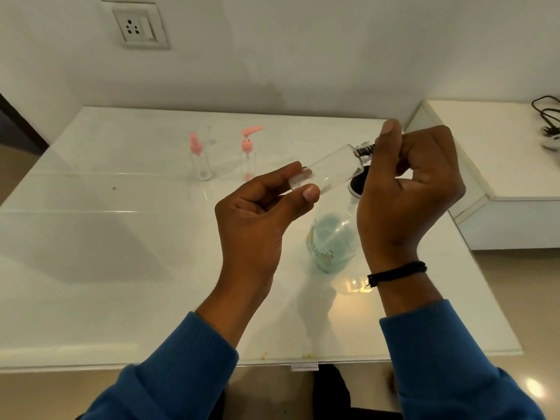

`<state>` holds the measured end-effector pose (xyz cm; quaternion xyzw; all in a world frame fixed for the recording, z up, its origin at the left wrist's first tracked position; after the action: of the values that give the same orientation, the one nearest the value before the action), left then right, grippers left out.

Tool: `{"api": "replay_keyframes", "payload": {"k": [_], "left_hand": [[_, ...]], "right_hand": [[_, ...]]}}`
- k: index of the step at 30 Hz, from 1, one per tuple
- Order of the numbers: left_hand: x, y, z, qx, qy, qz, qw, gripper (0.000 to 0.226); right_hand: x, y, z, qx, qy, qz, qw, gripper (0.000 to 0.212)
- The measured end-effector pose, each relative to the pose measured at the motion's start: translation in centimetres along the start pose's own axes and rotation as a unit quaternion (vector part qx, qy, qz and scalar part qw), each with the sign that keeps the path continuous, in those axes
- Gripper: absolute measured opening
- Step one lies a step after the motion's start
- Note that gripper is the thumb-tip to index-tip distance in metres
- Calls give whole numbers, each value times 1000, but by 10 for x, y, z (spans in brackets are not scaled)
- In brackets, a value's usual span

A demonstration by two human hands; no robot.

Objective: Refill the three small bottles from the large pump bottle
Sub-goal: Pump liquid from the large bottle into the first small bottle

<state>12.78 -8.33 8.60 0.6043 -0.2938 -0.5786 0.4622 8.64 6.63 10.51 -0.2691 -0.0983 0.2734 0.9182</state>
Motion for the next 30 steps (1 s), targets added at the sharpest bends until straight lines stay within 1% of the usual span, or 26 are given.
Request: {"api": "replay_keyframes", "payload": {"k": [6,13,18,23,30], "left_hand": [[1,1,1,0,0,-8,1000,39],[1,2,1,2,-1,-7,1000,39],[1,2,0,7,1,-15,1000,41],[1,3,0,3,-2,-11,1000,39],[2,2,-1,9,2,-10,1000,39]], "right_hand": [[0,3,-7,-10,-3,16,1000,38],[-1,1,-1,-5,3,-1,1000,40],[0,3,-7,-16,1,22,1000,38],[-1,1,-1,-5,3,13,1000,40],[1,3,-9,-21,-6,30,999,39]]}}
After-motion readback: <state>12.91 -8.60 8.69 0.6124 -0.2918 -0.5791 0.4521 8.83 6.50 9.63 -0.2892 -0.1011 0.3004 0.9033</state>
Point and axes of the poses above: each hand's wrist, its own z-axis towards the middle knuckle, its own x-axis out of the back of the hand, y = z × x, the point moved 2 cm from there along z, towards the middle knuckle, and after that the axes turned 4 degrees about -z, right-handed, at the moved point
